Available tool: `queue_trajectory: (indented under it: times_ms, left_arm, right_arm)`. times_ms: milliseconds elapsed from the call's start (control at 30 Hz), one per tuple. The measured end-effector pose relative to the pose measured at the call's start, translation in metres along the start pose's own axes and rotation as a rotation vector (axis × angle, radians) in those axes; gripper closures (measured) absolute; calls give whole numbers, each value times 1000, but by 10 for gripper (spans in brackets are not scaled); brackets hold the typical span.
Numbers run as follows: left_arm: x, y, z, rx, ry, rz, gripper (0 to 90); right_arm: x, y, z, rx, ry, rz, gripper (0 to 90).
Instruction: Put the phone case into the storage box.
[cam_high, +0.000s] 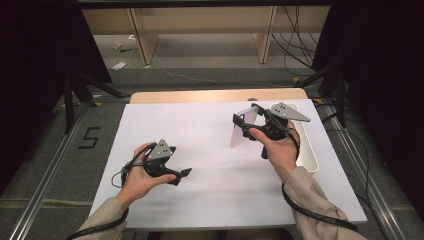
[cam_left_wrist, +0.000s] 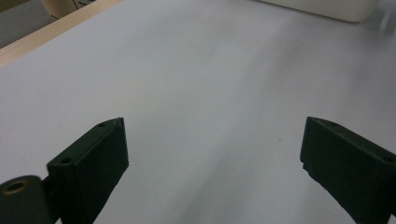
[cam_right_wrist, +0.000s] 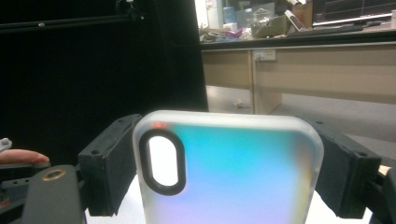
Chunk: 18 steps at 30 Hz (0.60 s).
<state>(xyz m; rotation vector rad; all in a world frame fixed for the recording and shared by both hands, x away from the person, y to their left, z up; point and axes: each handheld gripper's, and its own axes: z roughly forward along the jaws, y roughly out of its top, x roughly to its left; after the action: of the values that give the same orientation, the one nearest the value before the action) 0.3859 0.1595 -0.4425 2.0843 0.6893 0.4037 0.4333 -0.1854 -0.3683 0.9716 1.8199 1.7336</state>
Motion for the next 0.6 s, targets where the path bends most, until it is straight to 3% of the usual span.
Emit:
queue_trajectory:
  times_ms: [600]
  left_arm:
    - [1, 0, 0, -5, 4, -3, 74]
  right_arm:
    - [-13, 8, -9, -20, -47, 5, 187]
